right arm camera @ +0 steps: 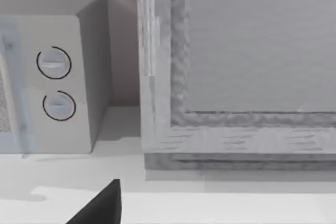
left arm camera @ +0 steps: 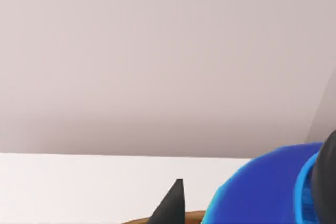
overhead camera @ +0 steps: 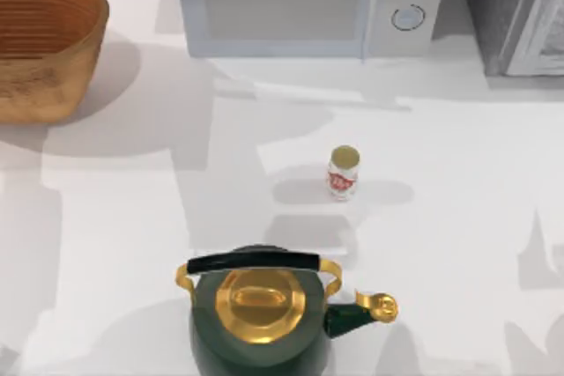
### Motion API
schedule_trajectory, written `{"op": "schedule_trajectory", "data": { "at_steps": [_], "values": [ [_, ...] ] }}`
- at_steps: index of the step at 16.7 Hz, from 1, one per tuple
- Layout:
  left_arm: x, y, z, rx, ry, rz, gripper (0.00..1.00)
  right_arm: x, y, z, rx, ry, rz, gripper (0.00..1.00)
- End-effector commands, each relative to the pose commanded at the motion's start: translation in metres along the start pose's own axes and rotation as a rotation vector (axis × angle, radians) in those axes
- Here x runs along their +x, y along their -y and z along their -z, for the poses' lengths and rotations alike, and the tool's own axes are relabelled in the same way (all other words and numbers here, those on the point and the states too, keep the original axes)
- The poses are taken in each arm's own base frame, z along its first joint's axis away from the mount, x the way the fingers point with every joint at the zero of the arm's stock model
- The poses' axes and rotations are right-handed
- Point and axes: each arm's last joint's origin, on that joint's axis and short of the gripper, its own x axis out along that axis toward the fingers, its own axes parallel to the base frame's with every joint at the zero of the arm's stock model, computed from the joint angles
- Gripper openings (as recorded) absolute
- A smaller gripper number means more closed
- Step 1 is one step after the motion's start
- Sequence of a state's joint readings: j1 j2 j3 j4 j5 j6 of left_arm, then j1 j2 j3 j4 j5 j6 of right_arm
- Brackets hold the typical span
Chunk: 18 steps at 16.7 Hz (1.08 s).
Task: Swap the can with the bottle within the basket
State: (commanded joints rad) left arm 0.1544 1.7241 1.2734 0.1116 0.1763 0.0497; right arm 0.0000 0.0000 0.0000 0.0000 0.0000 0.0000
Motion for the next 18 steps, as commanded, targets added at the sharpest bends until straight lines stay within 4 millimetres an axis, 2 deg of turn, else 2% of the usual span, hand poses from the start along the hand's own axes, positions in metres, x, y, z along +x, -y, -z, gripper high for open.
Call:
{"op": "schedule_trajectory", "data": {
  "at_steps": [2, 6, 18],
  "values": [
    [0.0096, 0.0016, 0.0041, 0.001, 0.006, -0.002, 0.00, 0.0000, 0.0000, 0.0000, 0.000, 0.000, 0.000, 1.00],
    [0.0108, 0.0020, 0.0046, 0.001, 0.006, -0.002, 0.00, 0.0000, 0.0000, 0.0000, 0.000, 0.000, 0.000, 1.00],
    [0.0108, 0.0020, 0.0046, 0.001, 0.006, -0.002, 0.90, 0.0000, 0.0000, 0.0000, 0.000, 0.000, 0.000, 1.00]
  ]
}}
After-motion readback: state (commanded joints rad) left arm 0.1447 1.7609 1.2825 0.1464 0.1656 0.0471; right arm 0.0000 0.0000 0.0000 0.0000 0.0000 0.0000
